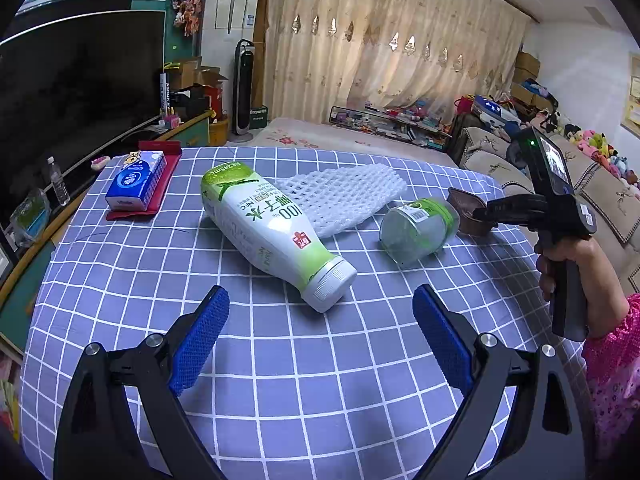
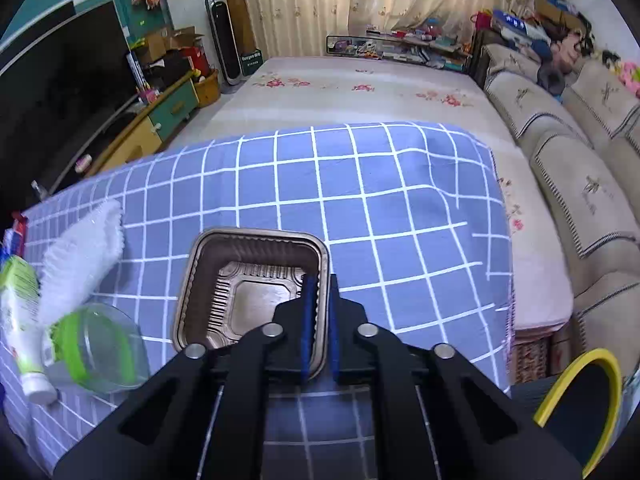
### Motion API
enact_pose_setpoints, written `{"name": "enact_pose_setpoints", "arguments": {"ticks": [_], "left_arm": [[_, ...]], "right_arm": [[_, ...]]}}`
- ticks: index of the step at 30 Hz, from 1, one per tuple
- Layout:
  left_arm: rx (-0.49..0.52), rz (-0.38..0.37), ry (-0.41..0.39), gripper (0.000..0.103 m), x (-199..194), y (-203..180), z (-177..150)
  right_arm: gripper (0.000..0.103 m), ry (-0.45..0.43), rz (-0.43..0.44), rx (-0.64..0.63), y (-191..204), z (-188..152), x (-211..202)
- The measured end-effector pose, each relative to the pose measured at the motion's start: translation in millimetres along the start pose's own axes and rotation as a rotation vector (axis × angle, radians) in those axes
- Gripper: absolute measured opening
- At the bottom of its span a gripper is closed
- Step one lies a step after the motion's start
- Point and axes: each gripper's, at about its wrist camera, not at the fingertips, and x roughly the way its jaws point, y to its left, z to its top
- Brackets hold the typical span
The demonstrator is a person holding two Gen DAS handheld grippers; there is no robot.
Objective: Collect trash
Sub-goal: 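Carry the brown tray over the bin and open the right gripper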
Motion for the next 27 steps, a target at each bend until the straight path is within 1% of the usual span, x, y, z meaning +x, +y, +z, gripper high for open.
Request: {"name": "enact_pose_setpoints", "arguments": {"ticks": [5,9,13,14,17,20,21,23,25,27], "left_arm": [[0.005,0.007,0.0,0.092,0,-1,-1],[0.01,0.013,0.002,0.092,2,-2,-1],[0.018,0.02,0.006,0.092,3,-3,-3],[0.021,0.022,0.005,0.092,4,-3,-3],[0.029,0.027,0.001,0.092,3,-6,-4],[0.038,0.039,0.001,0.092,3,-8,-5],[0.04,0.041,0.002,0.092,4,-8,-5],[0.045,0.046,0.008,0.092,6,-10,-6],[0.05,0.052,0.003,0.092,5,-10,-5],[0.056,0.058,-0.004,0.092,3,-11,-5]], "right_arm": [[0.004,-0.025,0.035,0.024,-6,-4,-17],[0.004,-0.087,0.053,0.038,-18,-17,-54],[0.004,-0.152,0.031,0.064,-47,-41,-99],[0.004,-0.168,0.016,0.083,-61,-53,-112],[0.004,-0.178,-0.04,0.145,-100,-80,-135],[0.004,-0.184,-0.143,0.196,-137,-108,-149],[0.004,-0.175,-0.175,0.222,-154,-119,-150],[0.004,-0.147,-0.203,0.29,-186,-140,-149],[0.004,-0.128,-0.246,0.322,-206,-155,-145],[0.004,-0.106,-0.26,0.353,-222,-166,-139]]}}
